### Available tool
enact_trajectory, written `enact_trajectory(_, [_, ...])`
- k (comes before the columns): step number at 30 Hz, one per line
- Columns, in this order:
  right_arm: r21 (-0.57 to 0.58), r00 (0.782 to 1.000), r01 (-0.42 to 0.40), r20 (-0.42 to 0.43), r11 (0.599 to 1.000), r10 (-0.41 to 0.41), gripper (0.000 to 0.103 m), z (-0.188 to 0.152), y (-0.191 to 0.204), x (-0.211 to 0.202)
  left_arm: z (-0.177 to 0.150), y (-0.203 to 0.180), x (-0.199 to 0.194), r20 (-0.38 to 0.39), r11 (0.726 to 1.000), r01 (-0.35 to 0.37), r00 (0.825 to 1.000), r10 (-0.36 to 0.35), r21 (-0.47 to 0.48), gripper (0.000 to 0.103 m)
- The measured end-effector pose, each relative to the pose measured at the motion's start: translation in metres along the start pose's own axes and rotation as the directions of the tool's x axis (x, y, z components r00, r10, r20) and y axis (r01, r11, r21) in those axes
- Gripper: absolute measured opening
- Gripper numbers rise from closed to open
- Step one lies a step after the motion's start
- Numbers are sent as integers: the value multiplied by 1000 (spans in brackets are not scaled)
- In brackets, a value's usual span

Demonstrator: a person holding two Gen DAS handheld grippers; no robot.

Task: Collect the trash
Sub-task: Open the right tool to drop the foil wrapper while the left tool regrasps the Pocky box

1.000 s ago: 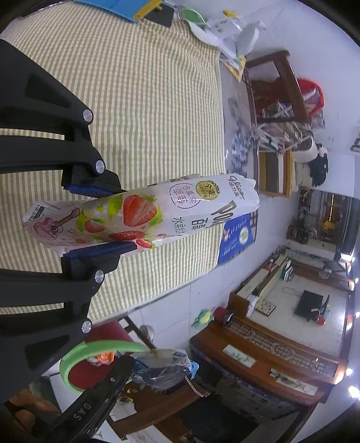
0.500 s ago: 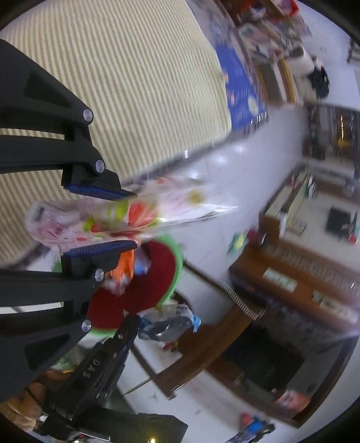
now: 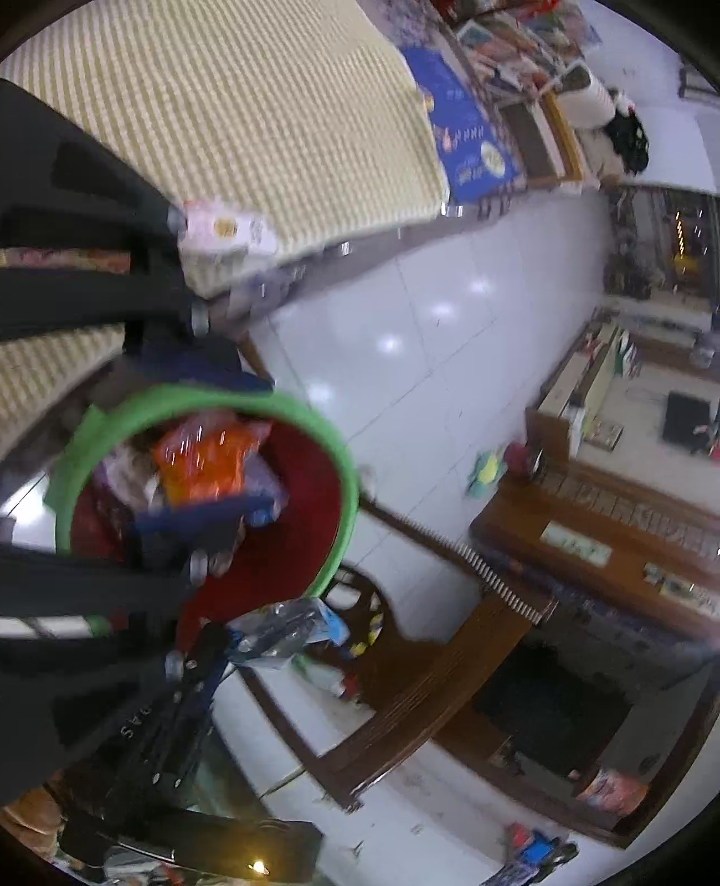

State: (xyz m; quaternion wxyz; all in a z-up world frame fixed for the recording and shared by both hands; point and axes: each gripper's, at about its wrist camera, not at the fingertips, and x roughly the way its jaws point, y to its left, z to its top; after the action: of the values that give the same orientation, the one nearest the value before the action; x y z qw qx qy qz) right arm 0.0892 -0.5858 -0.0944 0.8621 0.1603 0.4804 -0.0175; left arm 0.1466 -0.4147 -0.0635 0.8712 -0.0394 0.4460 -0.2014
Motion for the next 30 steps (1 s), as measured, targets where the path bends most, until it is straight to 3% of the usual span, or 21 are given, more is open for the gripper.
enact_trajectory(1, [6,1000,4,6,1000,-5,52,0,-1,0,0,7,-3,11,1000,-25,1000,26,-8,69])
enact_trajectory(2, [17,1000,-3,23,1000,2,64,-2,-1,-1,-3,19,-9,23,998,-62,998,62,-26,74])
enact_trajectory(5, [15,1000,-22,17,1000,22,63,0,2,3,-11,46,-9,-22,987,-144,990,143,-69,78])
enact_trajectory(7, [12,999,-33,19,999,33,63,2,5,4,-26,66,4,-117,975,-195,976,182,-112,78])
enact_trajectory(9, [7,999,-43,20,999,43,63,4,8,4,-40,78,19,-197,963,-240,957,213,-121,78])
enact_trajectory(11, [-4,999,-45,23,999,45,63,5,10,2,-52,84,31,-256,947,-310,925,280,-86,79])
enact_trajectory(15, [4,999,-42,35,999,42,63,5,7,-3,-66,102,27,-269,929,-355,910,316,-109,81])
enact_trajectory(16, [13,999,-45,32,999,44,63,5,6,-2,-66,106,30,-275,920,-376,901,335,-109,83])
enact_trajectory(17, [17,998,-50,26,999,50,64,5,6,-1,-68,110,33,-289,905,-415,881,373,-97,83])
enact_trajectory(19, [9,998,-50,28,999,50,64,4,7,-2,-71,118,32,-296,896,-427,878,377,-124,83])
enact_trajectory(22, [-2,998,-49,34,999,49,63,4,9,-4,-71,127,5,-192,861,-476,875,444,-181,84])
enact_trajectory(24, [0,998,-52,34,999,52,64,4,9,-4,-71,134,-2,-169,850,-487,872,459,-201,87])
enact_trajectory(26, [3,998,-56,30,998,56,64,3,9,-3,-71,145,7,-213,865,-461,882,421,-200,88])
enact_trajectory(30, [-11,997,-66,26,998,67,64,2,16,-3,-74,153,31,-286,877,-457,869,404,-151,84])
